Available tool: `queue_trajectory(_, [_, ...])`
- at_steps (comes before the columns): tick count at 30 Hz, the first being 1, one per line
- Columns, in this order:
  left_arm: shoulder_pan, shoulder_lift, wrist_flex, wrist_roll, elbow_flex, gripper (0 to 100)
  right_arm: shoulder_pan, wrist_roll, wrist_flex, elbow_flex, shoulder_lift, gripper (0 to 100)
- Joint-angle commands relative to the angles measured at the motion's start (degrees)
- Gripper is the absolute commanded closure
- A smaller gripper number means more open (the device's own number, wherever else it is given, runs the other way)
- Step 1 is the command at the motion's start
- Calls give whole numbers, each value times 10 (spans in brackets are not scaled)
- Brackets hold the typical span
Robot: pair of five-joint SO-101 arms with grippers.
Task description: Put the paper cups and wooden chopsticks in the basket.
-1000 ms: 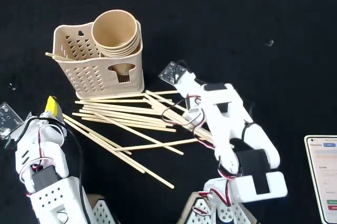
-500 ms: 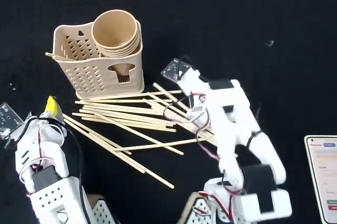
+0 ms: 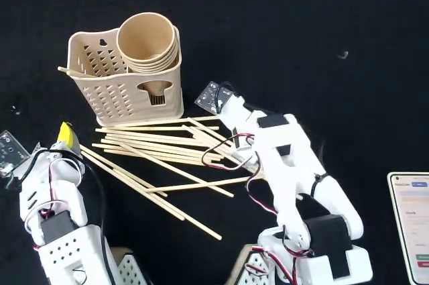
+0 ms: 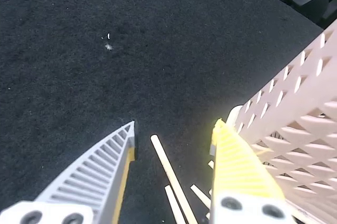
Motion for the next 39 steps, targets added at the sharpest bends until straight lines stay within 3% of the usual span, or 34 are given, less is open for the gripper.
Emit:
queue_trajectory(1, [3, -8, -11, -4, 4, 766, 6, -4, -9, 0, -29, 871])
queue_trajectory(26, [3, -8, -11, -4, 4, 766, 21, -3, -80, -10, 47, 869])
queue_trajectory(30, [3, -8, -11, -4, 3, 766, 44, -4, 2, -30, -4, 869])
queue_trajectory(34, [4, -8, -11, -4, 3, 766, 15, -4, 126, -39, -68, 868])
queue_trajectory(39, [7, -8, -11, -4, 3, 766, -41, -4, 63, 40, -82, 869])
